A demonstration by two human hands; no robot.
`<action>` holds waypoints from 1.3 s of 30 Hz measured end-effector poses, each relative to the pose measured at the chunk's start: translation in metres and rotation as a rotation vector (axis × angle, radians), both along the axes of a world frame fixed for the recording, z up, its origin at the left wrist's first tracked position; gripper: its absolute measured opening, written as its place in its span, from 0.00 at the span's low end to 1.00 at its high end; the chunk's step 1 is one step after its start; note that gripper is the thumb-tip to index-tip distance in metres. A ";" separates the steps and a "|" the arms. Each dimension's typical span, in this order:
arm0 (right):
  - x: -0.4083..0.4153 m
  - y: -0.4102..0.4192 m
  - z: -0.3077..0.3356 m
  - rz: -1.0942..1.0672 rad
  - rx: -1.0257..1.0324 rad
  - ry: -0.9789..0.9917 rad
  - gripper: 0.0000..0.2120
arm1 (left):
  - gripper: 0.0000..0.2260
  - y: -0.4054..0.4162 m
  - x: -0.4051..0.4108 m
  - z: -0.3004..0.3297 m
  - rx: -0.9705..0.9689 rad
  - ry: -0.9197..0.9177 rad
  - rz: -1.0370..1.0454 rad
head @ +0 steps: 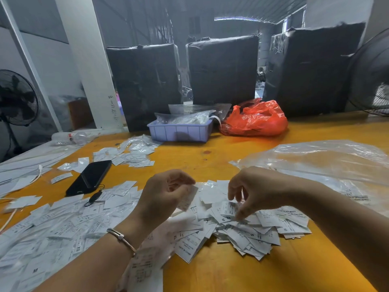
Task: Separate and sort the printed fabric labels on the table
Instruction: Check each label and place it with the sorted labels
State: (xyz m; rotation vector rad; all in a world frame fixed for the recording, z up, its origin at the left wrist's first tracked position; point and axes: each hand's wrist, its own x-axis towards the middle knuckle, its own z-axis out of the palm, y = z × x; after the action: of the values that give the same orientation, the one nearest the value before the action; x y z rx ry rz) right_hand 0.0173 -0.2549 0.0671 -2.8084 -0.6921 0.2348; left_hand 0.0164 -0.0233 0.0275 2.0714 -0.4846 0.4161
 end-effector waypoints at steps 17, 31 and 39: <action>0.004 0.003 -0.004 0.051 0.147 -0.057 0.18 | 0.13 0.007 0.007 -0.003 0.534 -0.015 0.296; -0.011 0.031 -0.006 0.171 0.104 -0.503 0.24 | 0.14 -0.009 -0.003 0.002 -0.073 0.262 -0.230; -0.005 -0.002 0.006 -0.406 -0.353 -0.321 0.09 | 0.07 -0.006 -0.003 0.000 -0.006 0.233 -0.185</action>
State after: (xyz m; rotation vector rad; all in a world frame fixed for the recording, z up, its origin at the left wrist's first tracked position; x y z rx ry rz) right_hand 0.0123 -0.2567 0.0730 -3.2824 -0.1266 -0.1919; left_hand 0.0139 -0.0297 0.0273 2.0168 -0.5271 0.0654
